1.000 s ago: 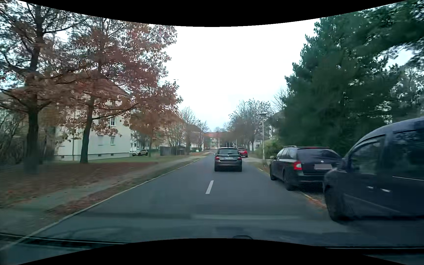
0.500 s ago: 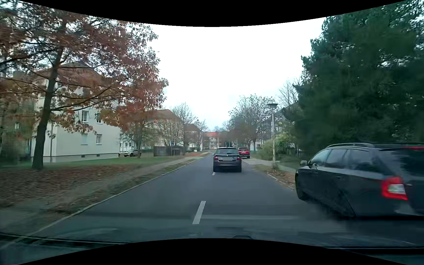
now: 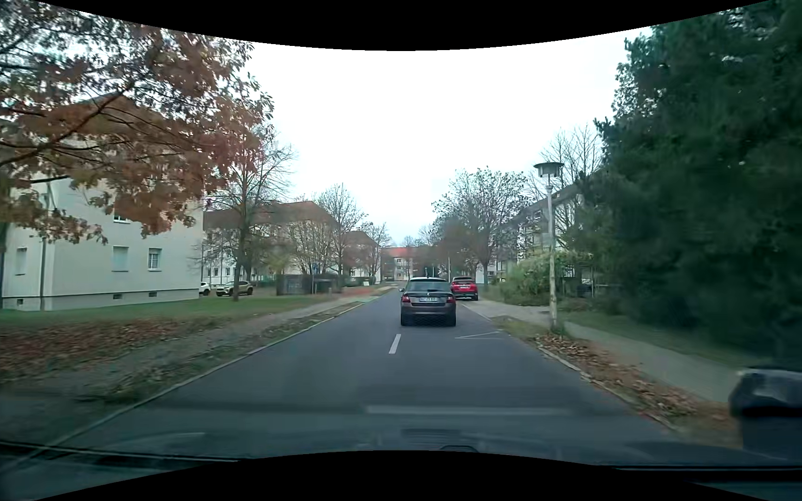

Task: Follow the waypoints while adhering to traffic rules and regulations

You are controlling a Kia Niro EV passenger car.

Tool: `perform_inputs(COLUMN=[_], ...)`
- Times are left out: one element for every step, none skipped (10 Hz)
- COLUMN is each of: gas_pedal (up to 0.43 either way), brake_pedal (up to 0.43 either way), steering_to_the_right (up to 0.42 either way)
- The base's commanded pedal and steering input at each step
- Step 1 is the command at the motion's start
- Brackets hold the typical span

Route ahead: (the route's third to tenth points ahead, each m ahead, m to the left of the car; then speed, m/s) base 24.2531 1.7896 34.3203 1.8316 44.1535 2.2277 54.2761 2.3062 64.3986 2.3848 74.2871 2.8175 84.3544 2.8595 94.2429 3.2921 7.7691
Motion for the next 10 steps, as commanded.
perform_inputs(gas_pedal=[0.130, 0.130, 0.130, 0.130, 0.130, 0.130, 0.130, 0.130, 0.130, 0.130], brake_pedal=[0.000, 0.000, 0.000, 0.000, 0.000, 0.000, 0.000, 0.000, 0.000, 0.000], steering_to_the_right=[0.001, 0.001, 0.001, 0.000, -0.001, -0.001, -0.002, -0.002, -0.002, -0.002])
